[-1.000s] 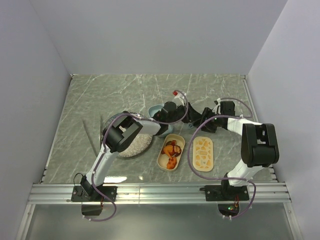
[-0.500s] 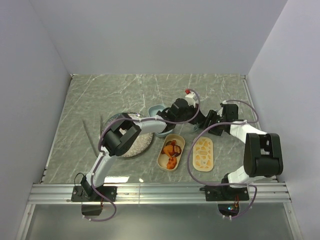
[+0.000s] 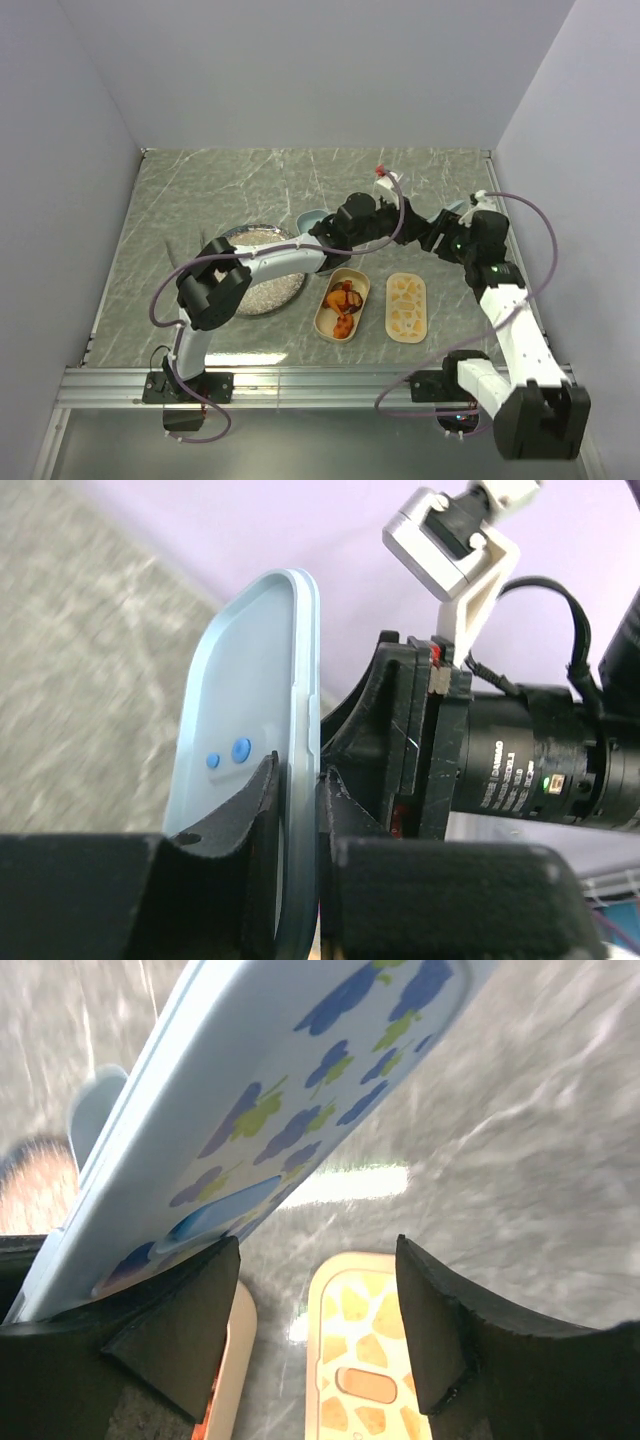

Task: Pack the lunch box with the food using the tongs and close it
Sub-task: Pick up the lid of the lunch box with the left arm

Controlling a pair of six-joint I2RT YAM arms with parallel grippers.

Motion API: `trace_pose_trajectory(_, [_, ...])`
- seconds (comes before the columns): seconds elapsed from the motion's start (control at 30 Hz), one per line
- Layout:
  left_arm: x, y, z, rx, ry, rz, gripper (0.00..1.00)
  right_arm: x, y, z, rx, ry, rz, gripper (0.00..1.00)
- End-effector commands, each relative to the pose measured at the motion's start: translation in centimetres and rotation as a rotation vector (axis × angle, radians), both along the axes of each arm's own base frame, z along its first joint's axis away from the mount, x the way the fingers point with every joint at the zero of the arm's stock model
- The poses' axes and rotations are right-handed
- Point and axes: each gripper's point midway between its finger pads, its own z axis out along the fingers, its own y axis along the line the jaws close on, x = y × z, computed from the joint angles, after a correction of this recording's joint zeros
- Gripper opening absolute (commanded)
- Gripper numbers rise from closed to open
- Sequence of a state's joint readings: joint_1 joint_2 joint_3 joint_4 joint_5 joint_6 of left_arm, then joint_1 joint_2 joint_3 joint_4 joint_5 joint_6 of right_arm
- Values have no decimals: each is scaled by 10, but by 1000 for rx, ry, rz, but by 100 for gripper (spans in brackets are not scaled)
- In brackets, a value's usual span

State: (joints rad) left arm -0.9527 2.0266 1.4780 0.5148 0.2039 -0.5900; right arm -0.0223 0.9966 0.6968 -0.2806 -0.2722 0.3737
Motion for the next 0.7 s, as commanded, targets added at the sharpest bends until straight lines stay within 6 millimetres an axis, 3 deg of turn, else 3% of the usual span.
trace_pose_trajectory(0.0, [72,53,-95,263,141,349,0,-14,31,95,57,-317,158,73])
trace_pose_trajectory(0.13, [88,62,-94,253,154,387,0,-34,30,129,54,-423,149,75])
trace_pose_trajectory(0.33, [108,80,-99,276,171,412,0,-43,30,141,50,-458,154,77])
trace_pose_trajectory(0.5, [91,95,-108,288,111,340,0,-31,24,138,34,-445,116,79])
trace_pose_trajectory(0.63, [74,121,-133,354,123,328,0,-17,22,146,30,-451,102,80])
trace_pose_trajectory(0.67, [73,123,-122,322,107,333,0,-14,24,151,36,-469,113,80])
